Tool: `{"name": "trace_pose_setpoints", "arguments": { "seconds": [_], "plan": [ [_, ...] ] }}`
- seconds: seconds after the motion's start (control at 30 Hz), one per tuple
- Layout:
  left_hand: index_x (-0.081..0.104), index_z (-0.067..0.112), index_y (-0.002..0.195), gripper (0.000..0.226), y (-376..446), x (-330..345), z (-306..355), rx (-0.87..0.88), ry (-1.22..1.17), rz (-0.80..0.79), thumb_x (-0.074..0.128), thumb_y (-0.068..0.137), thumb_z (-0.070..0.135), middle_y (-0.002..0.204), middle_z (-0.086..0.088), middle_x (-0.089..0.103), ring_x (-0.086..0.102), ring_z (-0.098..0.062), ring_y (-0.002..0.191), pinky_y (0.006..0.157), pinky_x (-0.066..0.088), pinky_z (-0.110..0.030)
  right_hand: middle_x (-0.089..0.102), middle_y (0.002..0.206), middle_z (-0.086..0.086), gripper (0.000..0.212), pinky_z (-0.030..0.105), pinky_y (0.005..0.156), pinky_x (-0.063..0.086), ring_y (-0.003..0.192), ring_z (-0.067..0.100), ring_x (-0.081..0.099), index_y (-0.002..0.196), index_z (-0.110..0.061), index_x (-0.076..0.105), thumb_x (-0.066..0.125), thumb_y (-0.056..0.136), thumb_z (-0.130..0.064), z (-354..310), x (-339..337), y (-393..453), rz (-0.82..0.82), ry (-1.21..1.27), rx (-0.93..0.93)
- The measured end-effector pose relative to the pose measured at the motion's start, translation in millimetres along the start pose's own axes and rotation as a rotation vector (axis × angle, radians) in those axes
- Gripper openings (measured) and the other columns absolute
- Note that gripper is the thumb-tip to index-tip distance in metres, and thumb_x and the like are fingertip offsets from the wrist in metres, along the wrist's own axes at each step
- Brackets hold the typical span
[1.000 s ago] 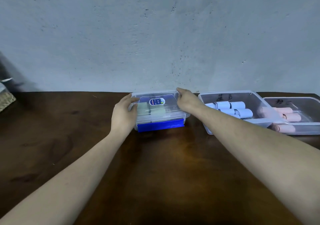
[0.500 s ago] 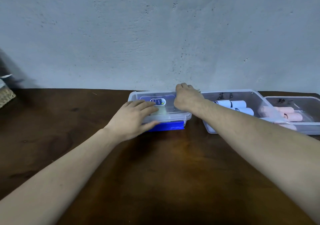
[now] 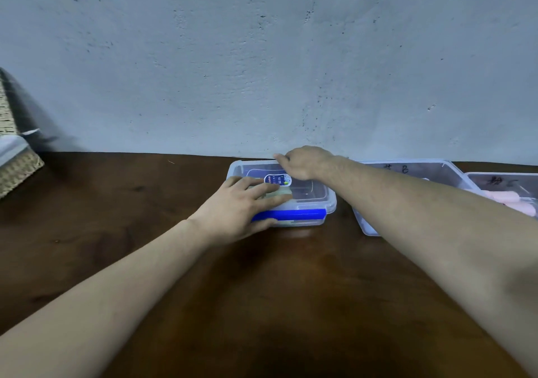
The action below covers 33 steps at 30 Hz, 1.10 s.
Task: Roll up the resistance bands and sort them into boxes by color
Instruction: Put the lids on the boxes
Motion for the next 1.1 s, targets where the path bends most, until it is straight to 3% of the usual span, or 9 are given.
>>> {"name": "trace_pose_setpoints", "arguments": {
  "seconds": [0.33,0.47,0.53,0.67,0.8,0.97,1.1],
  "plan": [
    [0.043,0.039,0.146,0.05,-7,6,-4,-0.035,-0.108,-0.07,0.029,0.101,0.058,0.142,0.01,0.052,0.046,-0.022,0.126,0.104,0.037,-0.043,0.036,0.158,0.011,0.075,0.04,0.117,0.026,0.144,0.028,0.034,0.149,-0.011,0.042,0.01,0.103,-0.06,5,15,13,-0.151,0.127,0.068],
    [0.048,0.034,0.144,0.052,-5,8,-1,-0.04,-0.18,-0.094,0.025,0.103,0.054,0.137,0.005,0.055,0.045,-0.018,0.129,0.119,0.026,-0.044,0.061,0.131,0.01,0.061,0.038,0.094,0.043,0.113,0.029,0.057,0.13,-0.012,0.05,0.017,0.104,-0.056,8,12,14,-0.005,0.155,-0.013],
    [0.049,0.032,0.144,0.054,-4,10,-1,-0.05,-0.219,-0.102,0.022,0.103,0.055,0.137,0.002,0.055,0.047,-0.019,0.13,0.116,0.031,-0.043,0.065,0.117,0.011,0.048,0.037,0.081,0.042,0.095,0.028,0.055,0.12,-0.015,0.046,0.021,0.105,-0.053,7,10,13,0.065,0.174,-0.033],
    [0.049,0.032,0.143,0.052,-3,9,0,-0.056,-0.263,-0.125,0.025,0.103,0.054,0.138,0.002,0.054,0.049,-0.02,0.128,0.111,0.038,-0.036,0.068,0.111,0.013,0.052,0.034,0.077,0.04,0.098,0.03,0.059,0.115,-0.014,0.06,0.022,0.107,-0.049,2,4,3,0.197,0.089,-0.096],
    [0.051,0.031,0.143,0.05,-7,7,3,-0.051,-0.274,-0.124,0.03,0.102,0.052,0.139,0.002,0.053,0.049,-0.02,0.128,0.11,0.039,-0.035,0.07,0.106,0.01,0.053,0.033,0.076,0.041,0.089,0.025,0.057,0.112,-0.016,0.064,0.024,0.106,-0.05,0,5,-5,0.255,0.044,-0.1],
    [0.05,0.032,0.143,0.051,-12,1,9,-0.047,-0.256,-0.142,0.031,0.101,0.054,0.14,0.001,0.053,0.047,-0.02,0.13,0.11,0.039,-0.035,0.068,0.115,0.008,0.05,0.033,0.083,0.043,0.097,0.022,0.057,0.114,-0.016,0.064,0.024,0.107,-0.046,0,10,-13,0.171,0.16,-0.124],
    [0.05,0.036,0.142,0.054,-13,-10,11,-0.071,-0.251,-0.184,0.031,0.097,0.059,0.143,0.006,0.049,0.044,-0.012,0.131,0.11,0.035,-0.028,0.062,0.134,-0.005,0.043,0.028,0.098,0.041,0.121,0.015,0.055,0.132,-0.025,0.061,0.032,0.106,-0.044,6,5,-27,0.175,0.433,-0.169]
  ]
}}
Point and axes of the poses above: each hand's wrist, its own y-axis towards the middle knuckle, its own x-axis out of the palm, z = x × y, the point moved 7 cm from there along y, towards the middle knuckle
